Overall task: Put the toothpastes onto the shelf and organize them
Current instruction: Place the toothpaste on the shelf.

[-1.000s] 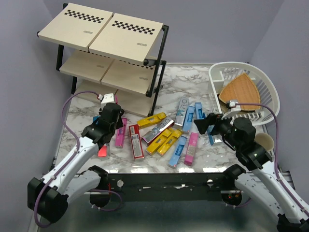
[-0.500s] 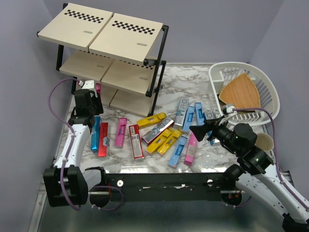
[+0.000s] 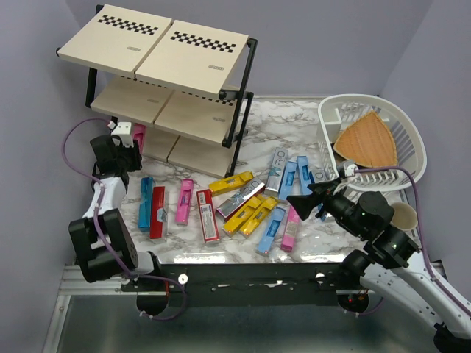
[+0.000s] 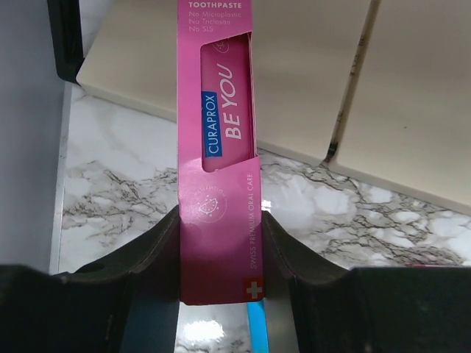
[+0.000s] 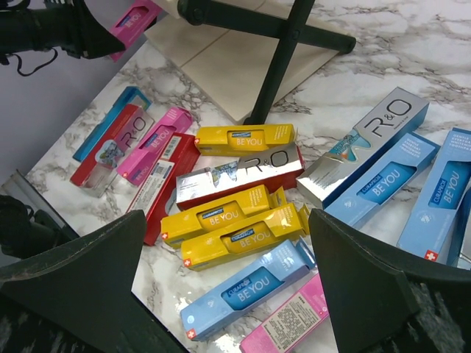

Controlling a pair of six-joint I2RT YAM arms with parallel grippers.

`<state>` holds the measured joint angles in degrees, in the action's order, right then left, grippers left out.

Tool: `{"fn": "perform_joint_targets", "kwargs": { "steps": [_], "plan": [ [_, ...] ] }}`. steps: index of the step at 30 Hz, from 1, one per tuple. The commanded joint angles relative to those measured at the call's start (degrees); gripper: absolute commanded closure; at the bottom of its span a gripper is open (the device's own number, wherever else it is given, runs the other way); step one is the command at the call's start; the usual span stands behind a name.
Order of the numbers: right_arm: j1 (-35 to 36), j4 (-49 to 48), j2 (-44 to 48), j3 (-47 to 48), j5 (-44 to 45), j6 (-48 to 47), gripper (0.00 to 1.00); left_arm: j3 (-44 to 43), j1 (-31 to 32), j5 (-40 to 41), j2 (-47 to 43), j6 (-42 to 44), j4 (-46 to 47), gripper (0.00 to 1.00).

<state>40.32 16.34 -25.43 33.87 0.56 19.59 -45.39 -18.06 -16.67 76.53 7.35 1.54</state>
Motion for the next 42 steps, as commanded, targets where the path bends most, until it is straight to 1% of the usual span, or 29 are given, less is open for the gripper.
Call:
{"fn": "perform_joint_targets", "kwargs": {
  "steps": [1,8,11,14,18,23,29,33,35,36,40,41,42],
  "plan": [
    [0.64,-1.31,0.21,-0.64,-0.2,-0.87,0.0,-3.91,-2.32,-6.35,5.02,4.94,6.28,0.73],
    [0.64,-1.49,-1.9,-0.47,-0.21,-1.49,0.0,-8.83,-6.02,-12.32,15.29,8.11,6.9,0.69],
    [0.64,-1.49,-2.87,-0.38,-0.03,-1.84,0.0,-11.29,-6.72,-13.21,19.08,9.51,6.63,0.68],
    [0.64,-1.48,-3.92,-0.21,-0.03,-2.1,0.0,-13.23,-6.98,-13.83,21.72,9.78,7.59,0.68],
    [0.64,-1.75,-4.98,-0.12,-0.12,-2.54,0.0,-14.99,-7.07,-15.32,24.01,10.05,9.27,0.65],
    [0.64,-1.83,-6.03,-0.12,-0.21,-2.9,0.0,-18.41,-7.42,-16.38,28.05,12.24,8.05,0.64],
    [0.64,-2.19,-7.09,-0.21,-0.29,-3.51,0.0,-20.27,-7.69,-17.35,30.25,13.21,8.21,0.59],
    [0.64,-2.45,-8.14,-0.12,-0.21,-3.69,0.0,-20.88,-7.78,-17.52,31.31,13.65,7.69,0.47],
    [0.64,-2.28,-8.4,-0.12,-1.87,-3.77,0.0,-20.88,-7.78,-17.52,31.4,13.56,7.6,0.41],
    [0.64,-2.19,-8.41,-0.12,-1.88,-3.69,0.0,-20.97,-7.78,-17.44,31.4,13.65,7.51,0.32],
    [0.64,-2.1,-7.97,-0.2,-2.05,-3.69,0.0,-20.62,-7.86,-16.12,31.22,13.39,7.25,0.22],
    [0.64,-2.19,-7.79,-0.21,-2.31,-3.77,0.0,-20.36,-7.86,-15.68,30.79,13.21,6.99,0.21],
    [0.64,-2.19,-7.62,-0.12,-2.4,-3.69,0.0,-19.92,-7.86,-15.33,30.26,12.95,7.07,0.16]
  ]
}}
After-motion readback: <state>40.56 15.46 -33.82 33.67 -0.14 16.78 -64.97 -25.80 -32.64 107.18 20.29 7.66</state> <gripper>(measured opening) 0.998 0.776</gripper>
